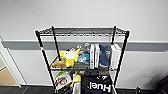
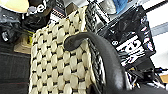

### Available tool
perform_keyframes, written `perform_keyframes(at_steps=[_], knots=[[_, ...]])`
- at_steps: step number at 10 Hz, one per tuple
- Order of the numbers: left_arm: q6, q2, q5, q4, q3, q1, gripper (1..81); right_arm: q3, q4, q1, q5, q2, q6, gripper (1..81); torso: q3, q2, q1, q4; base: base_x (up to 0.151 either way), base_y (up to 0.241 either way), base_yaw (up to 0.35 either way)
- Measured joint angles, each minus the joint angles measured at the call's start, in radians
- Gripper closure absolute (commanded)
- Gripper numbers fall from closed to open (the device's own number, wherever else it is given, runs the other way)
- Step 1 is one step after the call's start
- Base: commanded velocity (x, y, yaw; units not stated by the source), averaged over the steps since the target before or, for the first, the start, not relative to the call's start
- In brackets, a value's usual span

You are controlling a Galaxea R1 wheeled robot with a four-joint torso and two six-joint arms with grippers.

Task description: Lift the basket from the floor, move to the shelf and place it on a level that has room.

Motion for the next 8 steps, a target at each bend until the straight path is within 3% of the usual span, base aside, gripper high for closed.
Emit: perform_keyframes(at_steps=[5,8], knots=[[0.000,-0.002,-0.001,0.000,0.000,0.000,81.1,0.000,0.000,0.005,0.000,0.003,0.000,81.1,0.000,0.000,0.000,0.000,0.085,0.119,0.000],[0.000,-0.004,-0.001,0.000,0.000,0.000,81.1,0.000,0.000,0.005,0.000,0.008,0.000,81.1,0.000,0.000,0.000,0.000,0.077,0.000,0.000]])
